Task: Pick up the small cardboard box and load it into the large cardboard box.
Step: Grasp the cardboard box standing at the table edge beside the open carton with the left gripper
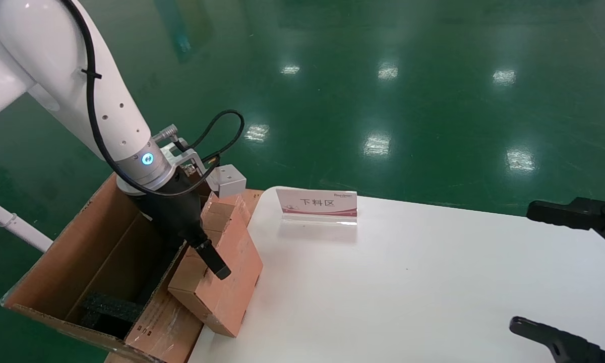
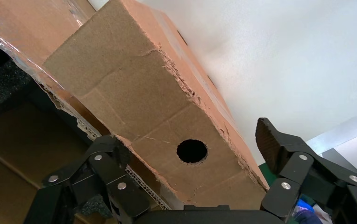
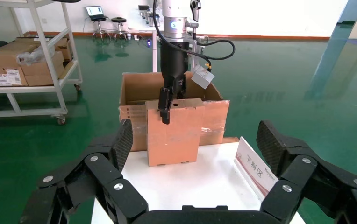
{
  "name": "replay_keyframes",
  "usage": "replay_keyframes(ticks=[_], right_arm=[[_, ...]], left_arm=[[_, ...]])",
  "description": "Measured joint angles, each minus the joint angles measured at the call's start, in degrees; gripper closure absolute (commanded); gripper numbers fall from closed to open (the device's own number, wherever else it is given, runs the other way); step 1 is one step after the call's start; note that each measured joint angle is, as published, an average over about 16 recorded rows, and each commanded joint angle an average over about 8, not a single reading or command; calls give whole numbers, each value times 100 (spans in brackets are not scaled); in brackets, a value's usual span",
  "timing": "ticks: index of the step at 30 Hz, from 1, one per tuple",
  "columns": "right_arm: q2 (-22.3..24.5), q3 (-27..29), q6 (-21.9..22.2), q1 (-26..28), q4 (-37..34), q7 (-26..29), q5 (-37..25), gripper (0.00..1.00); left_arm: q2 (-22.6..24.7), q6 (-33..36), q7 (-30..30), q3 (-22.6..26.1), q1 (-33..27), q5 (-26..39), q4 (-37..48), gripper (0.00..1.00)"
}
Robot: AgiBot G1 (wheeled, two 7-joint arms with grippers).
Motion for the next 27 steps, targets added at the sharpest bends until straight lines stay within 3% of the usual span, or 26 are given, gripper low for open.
replay_keyframes(ticks=[25,27], right_arm=[[0,0,0,0,0,0,0,100],[0,0,0,0,0,0,-1,75]], left_arm=[[8,8,-9,9,-9,18,-15,100],[8,9,-9,9,-9,19,-15,100]])
